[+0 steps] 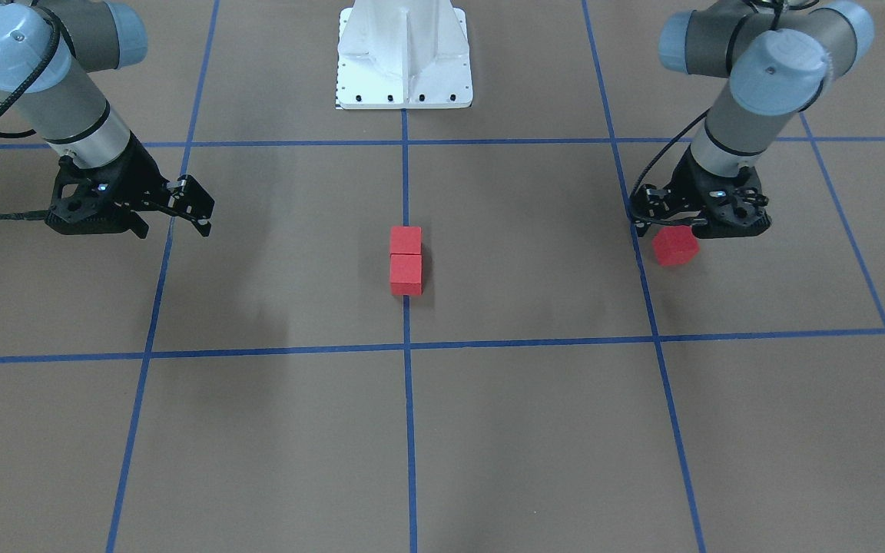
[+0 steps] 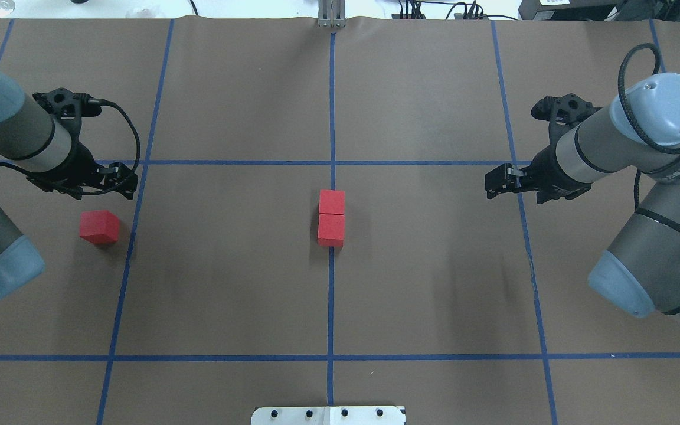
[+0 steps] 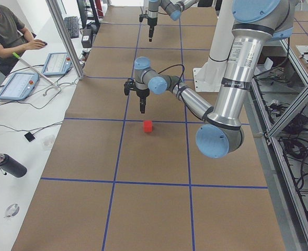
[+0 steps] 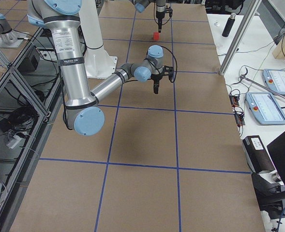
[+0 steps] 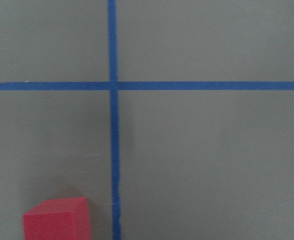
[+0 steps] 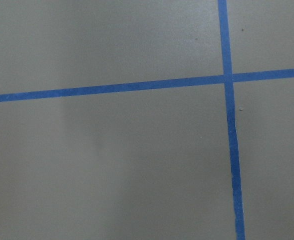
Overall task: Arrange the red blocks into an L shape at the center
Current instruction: 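Move the left gripper over to the remaining red cube, then lower the left gripper and grasp the red cube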
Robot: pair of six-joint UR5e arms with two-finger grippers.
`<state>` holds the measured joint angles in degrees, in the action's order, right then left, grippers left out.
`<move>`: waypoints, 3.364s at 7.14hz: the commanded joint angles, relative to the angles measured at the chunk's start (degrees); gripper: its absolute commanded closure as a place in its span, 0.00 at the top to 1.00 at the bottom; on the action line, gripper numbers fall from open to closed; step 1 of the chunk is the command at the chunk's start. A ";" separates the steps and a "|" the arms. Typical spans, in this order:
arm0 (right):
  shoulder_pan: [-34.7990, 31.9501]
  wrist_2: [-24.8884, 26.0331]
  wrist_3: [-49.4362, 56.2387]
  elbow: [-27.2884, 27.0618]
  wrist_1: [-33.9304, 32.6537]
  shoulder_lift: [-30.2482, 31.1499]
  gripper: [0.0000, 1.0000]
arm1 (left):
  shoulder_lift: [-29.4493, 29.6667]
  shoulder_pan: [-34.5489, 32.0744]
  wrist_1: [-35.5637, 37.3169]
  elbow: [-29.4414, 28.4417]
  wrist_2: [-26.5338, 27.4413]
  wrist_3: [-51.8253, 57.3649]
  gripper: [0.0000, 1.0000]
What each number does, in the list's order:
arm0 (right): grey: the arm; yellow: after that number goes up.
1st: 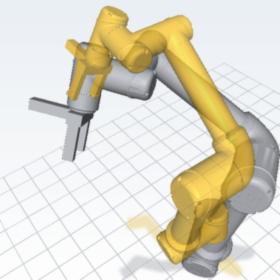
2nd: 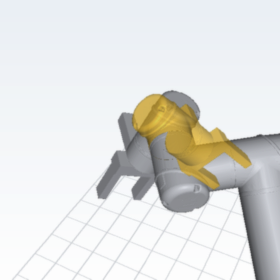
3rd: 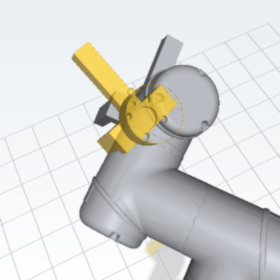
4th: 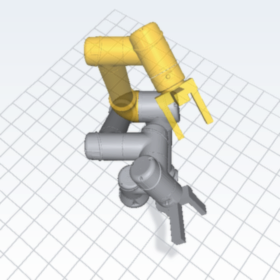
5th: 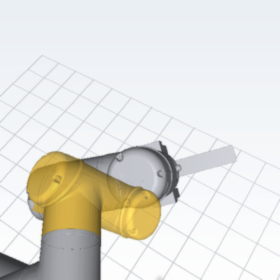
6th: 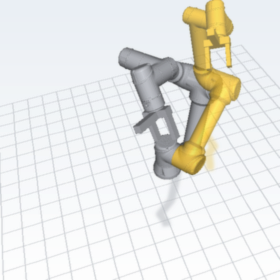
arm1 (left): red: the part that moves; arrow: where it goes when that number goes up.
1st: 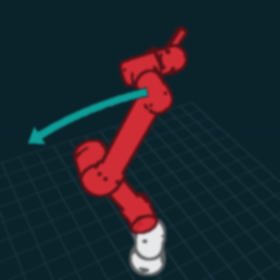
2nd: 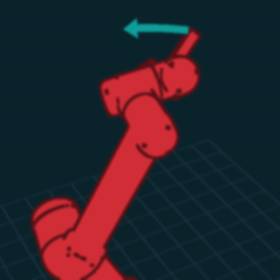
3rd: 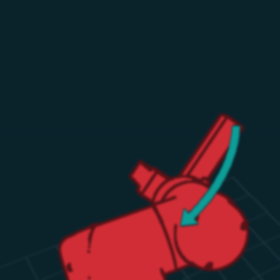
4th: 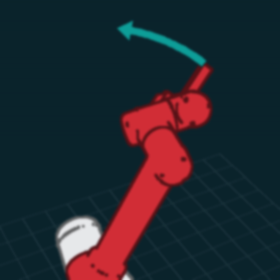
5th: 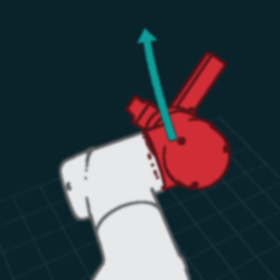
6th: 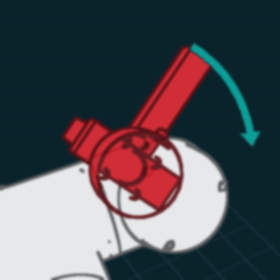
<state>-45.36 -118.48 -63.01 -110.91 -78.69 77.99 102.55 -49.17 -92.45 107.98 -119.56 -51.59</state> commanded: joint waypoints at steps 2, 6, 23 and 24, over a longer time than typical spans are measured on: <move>0.01 0.00 -0.09 -0.01 0.03 -0.12 1.00 | -1.30 -1.02 -2.63 -5.30 -1.20 1.49 0.94; 0.01 0.00 -0.09 -0.10 0.03 -0.21 1.00 | -1.38 -0.49 -12.93 -11.39 -1.90 -3.60 0.94; 0.01 0.09 -0.88 -0.98 0.03 -0.39 1.00 | -1.13 1.44 -8.13 -5.70 -7.17 -7.82 0.00; 0.01 0.09 -0.88 -0.98 -0.06 -0.39 1.00 | 1.49 1.44 -4.53 -4.98 -7.09 -11.48 0.00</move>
<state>-45.35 -118.39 -63.90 -111.88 -78.68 77.61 101.73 -47.72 -100.92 101.43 -125.99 -60.14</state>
